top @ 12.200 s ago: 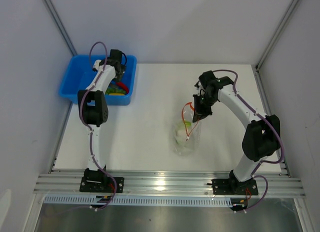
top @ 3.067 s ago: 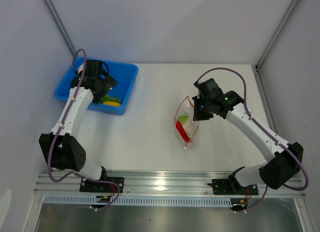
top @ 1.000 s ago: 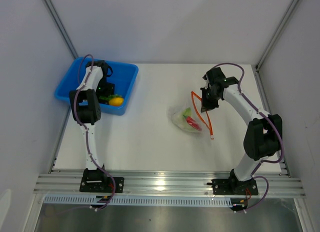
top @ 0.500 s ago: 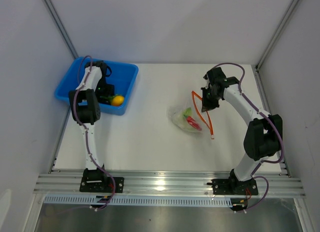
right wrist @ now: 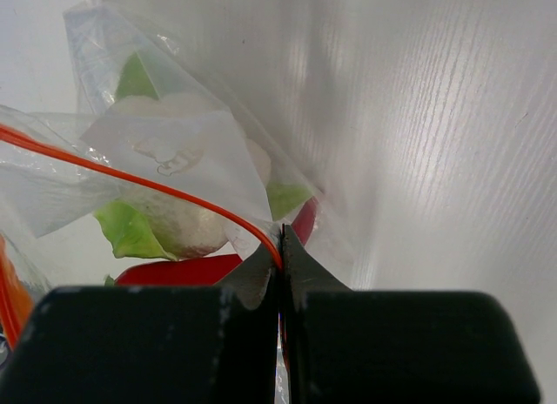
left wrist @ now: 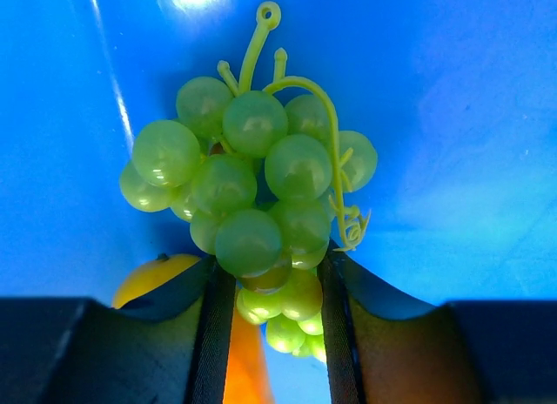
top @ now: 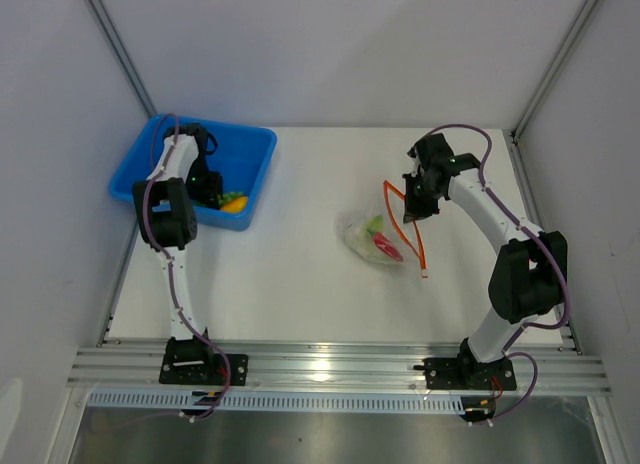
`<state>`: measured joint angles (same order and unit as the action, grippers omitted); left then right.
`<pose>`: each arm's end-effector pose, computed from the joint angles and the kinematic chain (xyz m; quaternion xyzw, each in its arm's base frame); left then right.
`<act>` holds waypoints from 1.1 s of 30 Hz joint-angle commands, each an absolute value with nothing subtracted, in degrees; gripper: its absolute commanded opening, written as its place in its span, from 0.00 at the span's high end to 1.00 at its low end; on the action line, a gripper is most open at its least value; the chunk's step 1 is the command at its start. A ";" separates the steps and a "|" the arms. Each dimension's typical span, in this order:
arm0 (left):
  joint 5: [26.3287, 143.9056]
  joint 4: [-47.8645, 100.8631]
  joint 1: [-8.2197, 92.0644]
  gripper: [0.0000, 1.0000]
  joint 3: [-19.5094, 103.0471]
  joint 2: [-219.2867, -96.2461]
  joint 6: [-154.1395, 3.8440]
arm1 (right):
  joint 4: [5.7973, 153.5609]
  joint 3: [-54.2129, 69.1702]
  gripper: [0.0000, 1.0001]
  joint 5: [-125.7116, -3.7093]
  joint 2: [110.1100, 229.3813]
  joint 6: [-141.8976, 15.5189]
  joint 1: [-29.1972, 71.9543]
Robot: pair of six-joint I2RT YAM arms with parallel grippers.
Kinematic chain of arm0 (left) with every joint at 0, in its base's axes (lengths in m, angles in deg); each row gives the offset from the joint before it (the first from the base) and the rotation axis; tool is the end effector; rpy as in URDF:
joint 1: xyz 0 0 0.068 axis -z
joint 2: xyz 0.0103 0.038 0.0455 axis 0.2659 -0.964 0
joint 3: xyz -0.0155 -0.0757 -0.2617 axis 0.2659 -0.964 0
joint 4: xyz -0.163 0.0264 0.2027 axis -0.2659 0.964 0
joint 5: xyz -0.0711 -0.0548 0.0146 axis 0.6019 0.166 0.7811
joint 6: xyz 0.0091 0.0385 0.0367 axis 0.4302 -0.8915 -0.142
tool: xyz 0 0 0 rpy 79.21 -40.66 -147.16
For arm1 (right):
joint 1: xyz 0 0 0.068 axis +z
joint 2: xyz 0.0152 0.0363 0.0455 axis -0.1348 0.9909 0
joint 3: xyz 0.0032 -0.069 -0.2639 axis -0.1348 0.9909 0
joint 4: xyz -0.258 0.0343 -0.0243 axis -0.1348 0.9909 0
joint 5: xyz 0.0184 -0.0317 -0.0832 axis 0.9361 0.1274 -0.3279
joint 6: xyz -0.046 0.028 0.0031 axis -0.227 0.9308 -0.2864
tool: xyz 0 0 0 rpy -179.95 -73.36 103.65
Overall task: Place the food in the zip-top bag and seal the zipper
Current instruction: Pick up the fake fruit from the bin.
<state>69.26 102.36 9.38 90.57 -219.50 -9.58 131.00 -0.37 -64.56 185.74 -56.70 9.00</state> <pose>0.4626 0.0536 0.1732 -0.6625 0.7462 0.0535 0.0390 0.3337 0.1055 0.2767 -0.0437 0.9741 0.1190 0.1871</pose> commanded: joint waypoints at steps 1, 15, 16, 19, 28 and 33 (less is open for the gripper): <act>67.98 102.17 8.31 0.62 91.15 -215.43 -10.96 | 129.71 -0.73 1.00 -65.50 183.15 -56.91 8.78; 68.24 98.04 8.04 0.94 92.12 -211.04 -11.84 | 129.36 -1.44 1.00 -65.23 182.53 -56.82 9.22; 68.24 97.86 8.04 0.95 92.12 -210.77 -12.02 | 129.27 -1.44 1.00 -65.23 182.45 -56.73 9.30; 68.50 98.04 8.04 0.99 92.82 -209.98 -11.93 | 129.01 -1.35 1.00 -65.06 182.18 -56.73 9.48; 68.95 98.65 8.04 0.99 91.16 -205.33 -11.23 | 127.60 -0.65 1.00 -64.53 180.51 -55.94 9.83; 69.73 97.86 8.04 0.99 89.66 -201.28 -12.10 | 125.93 0.85 1.00 -64.35 178.58 -55.07 10.01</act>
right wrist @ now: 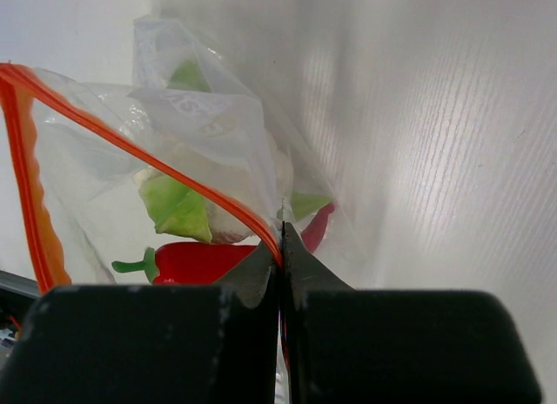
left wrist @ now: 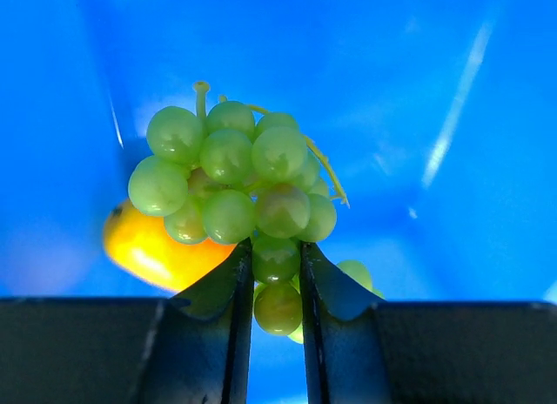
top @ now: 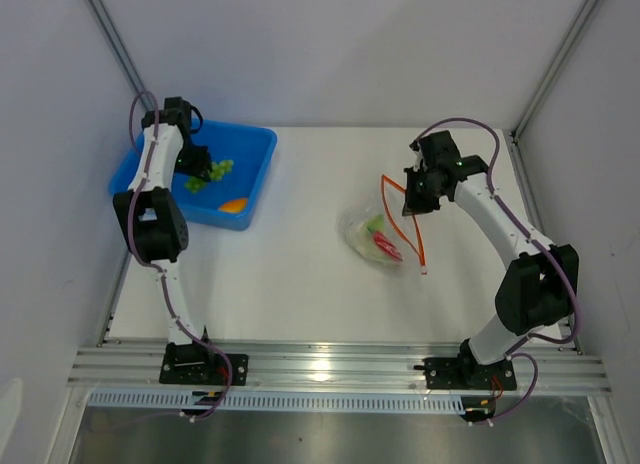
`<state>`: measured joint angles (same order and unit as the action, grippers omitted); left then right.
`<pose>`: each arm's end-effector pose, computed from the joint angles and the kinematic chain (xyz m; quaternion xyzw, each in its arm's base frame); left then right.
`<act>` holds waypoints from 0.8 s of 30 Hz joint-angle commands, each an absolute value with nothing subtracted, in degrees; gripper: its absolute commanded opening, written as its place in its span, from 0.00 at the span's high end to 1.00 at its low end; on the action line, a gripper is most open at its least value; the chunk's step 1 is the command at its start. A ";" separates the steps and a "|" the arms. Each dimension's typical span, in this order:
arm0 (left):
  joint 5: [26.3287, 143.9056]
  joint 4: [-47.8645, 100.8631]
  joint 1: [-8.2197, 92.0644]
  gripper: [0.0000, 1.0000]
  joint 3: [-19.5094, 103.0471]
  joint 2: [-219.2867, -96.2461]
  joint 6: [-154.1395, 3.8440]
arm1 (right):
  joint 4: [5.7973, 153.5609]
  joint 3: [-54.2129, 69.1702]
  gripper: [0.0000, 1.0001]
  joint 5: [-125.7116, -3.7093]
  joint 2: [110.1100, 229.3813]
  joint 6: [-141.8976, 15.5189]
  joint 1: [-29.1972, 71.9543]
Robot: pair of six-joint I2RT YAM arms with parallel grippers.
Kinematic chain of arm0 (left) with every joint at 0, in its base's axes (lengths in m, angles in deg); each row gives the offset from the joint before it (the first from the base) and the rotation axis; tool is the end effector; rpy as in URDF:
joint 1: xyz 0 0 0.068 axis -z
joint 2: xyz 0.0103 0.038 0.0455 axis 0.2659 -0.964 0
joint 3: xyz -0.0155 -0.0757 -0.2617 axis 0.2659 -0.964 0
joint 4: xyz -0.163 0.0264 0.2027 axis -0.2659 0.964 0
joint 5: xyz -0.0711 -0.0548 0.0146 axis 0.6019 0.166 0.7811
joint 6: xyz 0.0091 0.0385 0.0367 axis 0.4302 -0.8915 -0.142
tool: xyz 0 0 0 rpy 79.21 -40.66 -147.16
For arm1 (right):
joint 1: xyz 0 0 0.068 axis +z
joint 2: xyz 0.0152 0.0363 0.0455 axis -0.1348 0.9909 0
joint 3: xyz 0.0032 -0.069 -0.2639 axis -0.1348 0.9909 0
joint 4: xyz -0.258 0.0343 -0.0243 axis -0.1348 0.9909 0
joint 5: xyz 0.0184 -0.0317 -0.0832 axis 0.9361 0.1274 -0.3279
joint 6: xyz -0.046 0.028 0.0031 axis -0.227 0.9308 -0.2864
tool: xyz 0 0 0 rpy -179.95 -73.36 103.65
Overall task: Place the food in the zip-top bag and seal the zipper
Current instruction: Pick up the fake fruit from the bin, then place the fake fruit in the zipper food storage bag.
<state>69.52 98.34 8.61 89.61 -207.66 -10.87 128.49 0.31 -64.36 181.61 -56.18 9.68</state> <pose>0.4466 0.0579 0.2605 -0.6598 0.7374 -0.0215 0.1431 0.3234 0.1067 0.2988 -0.0486 0.9615 0.1353 0.2341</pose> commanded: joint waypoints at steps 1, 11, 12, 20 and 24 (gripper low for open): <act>72.26 96.90 7.95 0.99 88.35 -200.06 -12.63 | 125.58 1.02 1.00 -64.27 178.40 -54.71 10.18; 86.77 82.26 10.59 0.99 64.54 -188.46 -12.10 | 124.26 3.13 1.00 -65.23 174.98 -52.86 13.07; 88.44 80.30 10.68 0.99 60.08 -187.49 -13.33 | 124.26 3.48 1.00 -65.75 174.54 -52.87 13.43; 94.33 68.17 17.26 0.99 51.36 -178.96 -20.01 | 121.98 9.10 1.00 -65.32 170.76 -47.60 16.51; 98.47 61.05 19.64 0.99 46.16 -174.39 -20.19 | 121.80 8.94 1.00 -66.37 171.10 -45.40 17.56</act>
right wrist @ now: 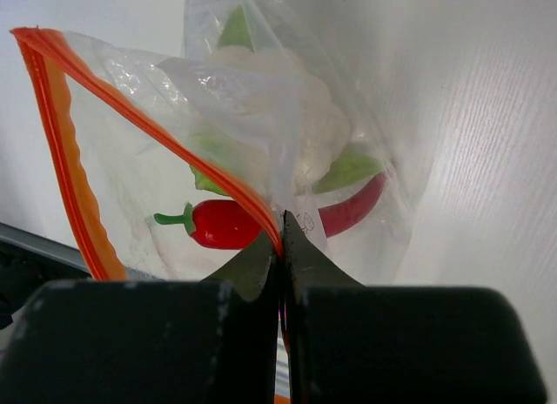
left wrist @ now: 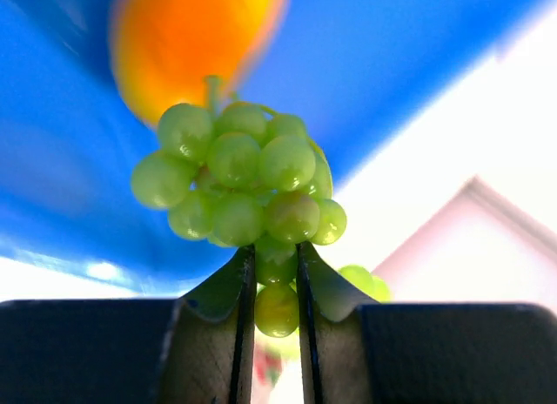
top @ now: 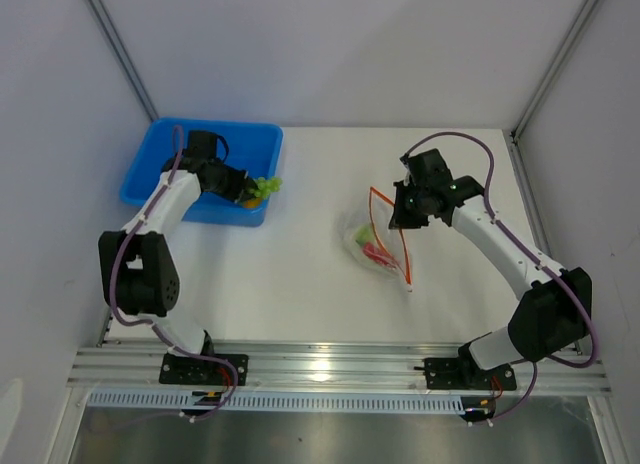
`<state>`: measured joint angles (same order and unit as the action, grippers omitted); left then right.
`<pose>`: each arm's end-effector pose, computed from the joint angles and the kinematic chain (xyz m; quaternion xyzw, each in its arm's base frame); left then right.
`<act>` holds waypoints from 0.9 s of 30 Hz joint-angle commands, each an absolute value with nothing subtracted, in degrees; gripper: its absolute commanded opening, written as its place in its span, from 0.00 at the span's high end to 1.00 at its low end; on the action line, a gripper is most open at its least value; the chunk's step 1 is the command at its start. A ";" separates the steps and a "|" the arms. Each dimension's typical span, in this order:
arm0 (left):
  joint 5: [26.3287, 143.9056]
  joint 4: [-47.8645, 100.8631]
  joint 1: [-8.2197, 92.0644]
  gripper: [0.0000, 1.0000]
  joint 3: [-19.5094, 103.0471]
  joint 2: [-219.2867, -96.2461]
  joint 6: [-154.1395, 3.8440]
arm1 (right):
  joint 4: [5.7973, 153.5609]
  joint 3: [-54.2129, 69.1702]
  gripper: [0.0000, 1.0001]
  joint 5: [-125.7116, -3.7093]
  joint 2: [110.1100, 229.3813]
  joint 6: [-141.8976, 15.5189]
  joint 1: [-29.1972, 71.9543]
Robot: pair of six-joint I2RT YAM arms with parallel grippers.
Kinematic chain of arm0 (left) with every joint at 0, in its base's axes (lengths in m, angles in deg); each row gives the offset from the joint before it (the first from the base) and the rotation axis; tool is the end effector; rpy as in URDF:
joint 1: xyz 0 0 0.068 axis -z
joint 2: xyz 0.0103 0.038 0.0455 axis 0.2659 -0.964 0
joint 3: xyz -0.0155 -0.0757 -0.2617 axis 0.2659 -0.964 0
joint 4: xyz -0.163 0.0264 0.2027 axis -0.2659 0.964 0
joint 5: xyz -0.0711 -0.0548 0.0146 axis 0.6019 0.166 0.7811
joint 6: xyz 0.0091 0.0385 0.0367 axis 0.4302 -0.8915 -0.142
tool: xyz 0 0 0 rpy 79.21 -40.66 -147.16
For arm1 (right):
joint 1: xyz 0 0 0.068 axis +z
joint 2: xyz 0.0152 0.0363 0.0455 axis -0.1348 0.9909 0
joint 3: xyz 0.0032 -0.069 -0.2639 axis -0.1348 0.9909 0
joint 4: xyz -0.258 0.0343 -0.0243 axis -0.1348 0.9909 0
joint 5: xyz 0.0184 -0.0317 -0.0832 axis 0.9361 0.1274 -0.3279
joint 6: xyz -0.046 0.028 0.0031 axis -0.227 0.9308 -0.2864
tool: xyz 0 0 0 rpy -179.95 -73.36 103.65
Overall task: Place the food in the zip-top bag and seal the zipper
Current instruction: Place the fake fruit in the zipper food storage bag.
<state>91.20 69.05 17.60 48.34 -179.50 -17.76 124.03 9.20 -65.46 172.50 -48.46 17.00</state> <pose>0.3597 -0.0226 0.2622 -0.4981 0.8164 -0.2529 0.1467 0.2762 0.1320 0.3033 -0.0448 0.9508 0.1711 0.2544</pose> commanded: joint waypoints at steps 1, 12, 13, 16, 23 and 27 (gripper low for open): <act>98.56 59.47 20.16 0.99 45.89 -172.73 -20.28 | 122.49 8.15 1.00 -66.46 171.45 -44.96 17.65; 100.91 55.15 20.78 0.99 41.60 -162.61 -24.06 | 124.26 4.45 1.00 -65.76 173.83 -42.06 17.92; 102.24 54.45 21.05 0.99 40.63 -162.00 -24.32 | 124.52 4.28 1.00 -66.02 173.74 -41.88 17.92; 108.04 48.92 22.89 0.99 35.00 -158.40 -26.43 | 125.14 2.96 1.00 -66.46 174.27 -41.53 18.00; 117.98 38.45 29.65 1.00 29.80 -150.75 -33.80 | 129.09 -3.63 1.00 -67.52 177.26 -41.44 19.23; 122.82 30.38 33.69 0.99 29.80 -149.07 -32.50 | 130.24 -6.27 1.00 -66.90 176.73 -40.21 20.29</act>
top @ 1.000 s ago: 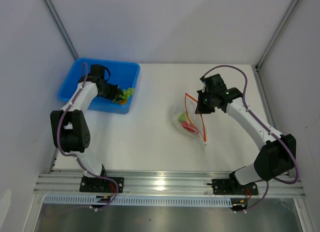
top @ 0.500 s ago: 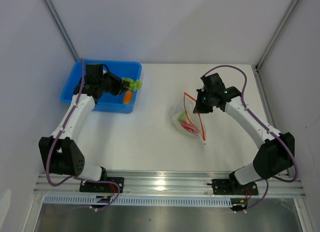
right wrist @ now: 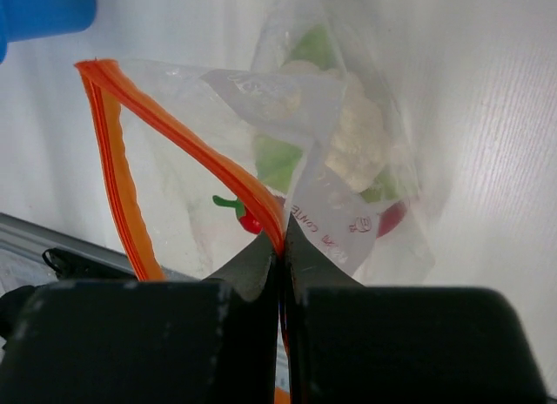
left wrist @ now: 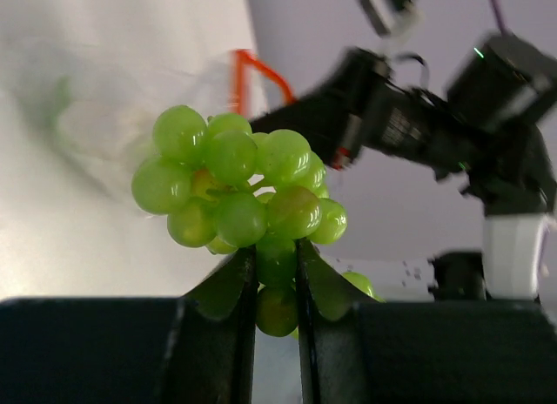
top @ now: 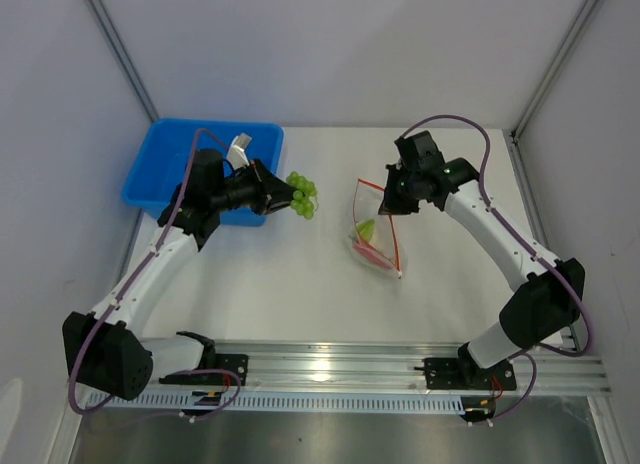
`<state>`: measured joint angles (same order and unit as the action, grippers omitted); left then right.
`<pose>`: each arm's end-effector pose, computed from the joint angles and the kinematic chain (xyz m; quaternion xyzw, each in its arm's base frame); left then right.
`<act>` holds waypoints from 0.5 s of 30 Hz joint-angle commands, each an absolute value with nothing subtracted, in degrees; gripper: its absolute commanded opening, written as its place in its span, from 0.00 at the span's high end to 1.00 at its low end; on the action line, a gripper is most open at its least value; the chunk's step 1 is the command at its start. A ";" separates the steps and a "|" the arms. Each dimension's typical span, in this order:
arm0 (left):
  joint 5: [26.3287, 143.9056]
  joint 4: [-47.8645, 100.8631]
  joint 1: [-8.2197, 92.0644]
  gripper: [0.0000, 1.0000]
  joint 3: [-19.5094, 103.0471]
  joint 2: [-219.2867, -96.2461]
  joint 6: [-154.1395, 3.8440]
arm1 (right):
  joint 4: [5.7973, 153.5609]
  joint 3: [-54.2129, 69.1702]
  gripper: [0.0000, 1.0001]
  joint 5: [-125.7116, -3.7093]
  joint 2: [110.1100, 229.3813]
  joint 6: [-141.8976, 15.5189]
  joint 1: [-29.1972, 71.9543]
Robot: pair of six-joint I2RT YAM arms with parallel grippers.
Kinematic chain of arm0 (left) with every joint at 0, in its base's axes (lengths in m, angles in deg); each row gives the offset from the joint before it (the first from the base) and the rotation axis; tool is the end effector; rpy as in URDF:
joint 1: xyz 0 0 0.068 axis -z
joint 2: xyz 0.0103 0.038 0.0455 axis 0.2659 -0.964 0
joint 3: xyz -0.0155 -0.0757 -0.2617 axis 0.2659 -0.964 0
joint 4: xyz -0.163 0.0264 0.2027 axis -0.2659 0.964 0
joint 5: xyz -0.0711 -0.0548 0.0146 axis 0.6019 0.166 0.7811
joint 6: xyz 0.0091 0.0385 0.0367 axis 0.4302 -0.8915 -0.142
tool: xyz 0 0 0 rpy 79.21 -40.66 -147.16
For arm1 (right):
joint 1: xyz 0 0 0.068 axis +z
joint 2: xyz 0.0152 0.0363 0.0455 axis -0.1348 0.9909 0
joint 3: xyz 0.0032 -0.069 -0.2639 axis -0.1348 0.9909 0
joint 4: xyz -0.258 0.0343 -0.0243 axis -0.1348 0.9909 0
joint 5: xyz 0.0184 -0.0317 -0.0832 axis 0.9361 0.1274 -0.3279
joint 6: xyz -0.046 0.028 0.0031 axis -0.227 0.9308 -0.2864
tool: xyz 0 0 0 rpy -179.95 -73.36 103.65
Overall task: Place the food in the zip-top bag and seal the zipper
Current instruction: Place the fake fruit in the zipper food storage bag.
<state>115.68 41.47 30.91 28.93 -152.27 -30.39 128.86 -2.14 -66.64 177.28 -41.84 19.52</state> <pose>0.2586 -0.0949 0.3349 -0.1043 0.8026 -0.5286 0.2561 0.2893 0.1531 0.3353 -0.0084 0.9476 0.1887 0.2575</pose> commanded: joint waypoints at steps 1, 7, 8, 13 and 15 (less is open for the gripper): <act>123.34 28.97 34.49 1.00 30.41 -149.16 -32.06 | 130.32 -7.14 1.00 -66.55 176.56 -39.60 20.72; 131.16 6.10 40.99 0.99 29.37 -152.40 -23.13 | 130.15 -8.03 1.00 -65.76 175.77 -39.33 22.66; 132.83 2.97 42.22 0.99 28.93 -153.11 -21.44 | 129.54 -7.25 1.00 -65.67 175.59 -39.16 22.84; 133.37 3.54 45.13 0.99 27.70 -155.92 -19.48 | 128.74 -4.96 1.00 -66.55 173.75 -38.80 23.89; 132.67 10.31 45.83 0.99 27.70 -156.54 -20.63 | 128.39 -4.08 1.00 -67.16 172.96 -38.80 24.51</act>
